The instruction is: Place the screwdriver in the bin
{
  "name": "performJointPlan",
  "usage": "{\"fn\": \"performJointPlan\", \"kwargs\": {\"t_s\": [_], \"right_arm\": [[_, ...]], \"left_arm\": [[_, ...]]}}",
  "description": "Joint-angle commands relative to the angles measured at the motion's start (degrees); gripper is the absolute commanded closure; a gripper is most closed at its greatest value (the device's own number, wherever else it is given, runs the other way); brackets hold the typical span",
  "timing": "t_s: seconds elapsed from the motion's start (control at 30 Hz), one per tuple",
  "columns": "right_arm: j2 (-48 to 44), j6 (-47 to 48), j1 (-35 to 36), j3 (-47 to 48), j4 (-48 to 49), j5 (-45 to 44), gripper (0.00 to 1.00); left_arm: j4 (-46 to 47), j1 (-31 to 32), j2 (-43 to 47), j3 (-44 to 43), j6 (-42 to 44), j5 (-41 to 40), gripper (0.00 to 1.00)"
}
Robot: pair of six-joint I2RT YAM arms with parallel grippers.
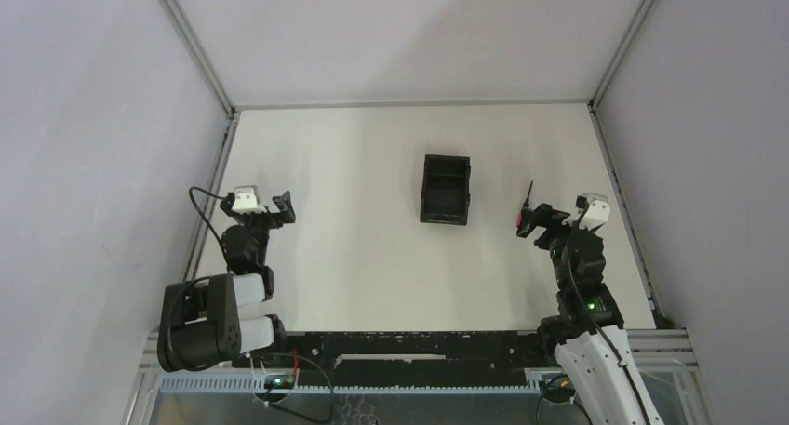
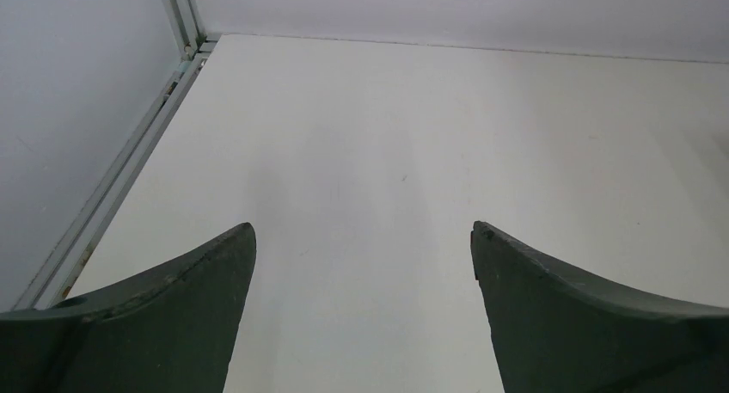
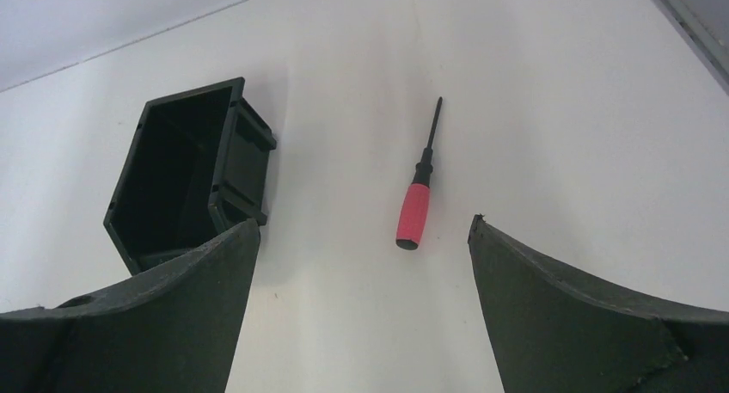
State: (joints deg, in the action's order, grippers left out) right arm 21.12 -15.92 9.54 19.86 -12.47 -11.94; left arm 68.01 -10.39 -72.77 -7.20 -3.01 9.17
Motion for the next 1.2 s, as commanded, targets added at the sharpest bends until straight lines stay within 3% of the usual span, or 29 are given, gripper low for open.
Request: {"fn": "performJointPlan", "kwargs": {"t_s": [0.0, 0.23, 0.33, 0.47, 0.7, 0.8, 1.17], "right_arm": [[0.15, -0.4, 0.22, 0.82, 4.8, -1.04, 0.0], [9.14, 2.27, 0.03, 13.98, 4.6, 1.46, 0.0], [20.26, 0.84, -2.27, 26.59, -5.39, -0.32, 0.0], [34.81, -1.29, -10.81, 43.15, -19.04, 6.63, 0.0], [60.02, 5.71, -15.32, 66.28, -42.26, 13.49, 0.01], [68.36, 6.25, -15.34, 68.95, -44.84, 13.68, 0.05], [89.02, 4.23, -11.65, 63.93, -36.24, 12.92, 0.17]], "left_arm": [[1.16, 0.16, 0.18, -0.08, 0.37, -0.64, 0.0], [1.16, 0.19, 0.19, -0.02, 0.37, -0.64, 0.0], [1.16, 0.15, 0.18, -0.04, 0.35, -0.64, 0.0], [1.11, 0.2, 0.24, -0.05, 0.39, -0.6, 0.0], [1.24, 0.17, 0.17, -0.09, 0.37, -0.62, 0.0], [1.24, 0.19, 0.18, -0.09, 0.37, -0.66, 0.0], [1.22, 0.19, 0.18, -0.07, 0.37, -0.63, 0.0]]}}
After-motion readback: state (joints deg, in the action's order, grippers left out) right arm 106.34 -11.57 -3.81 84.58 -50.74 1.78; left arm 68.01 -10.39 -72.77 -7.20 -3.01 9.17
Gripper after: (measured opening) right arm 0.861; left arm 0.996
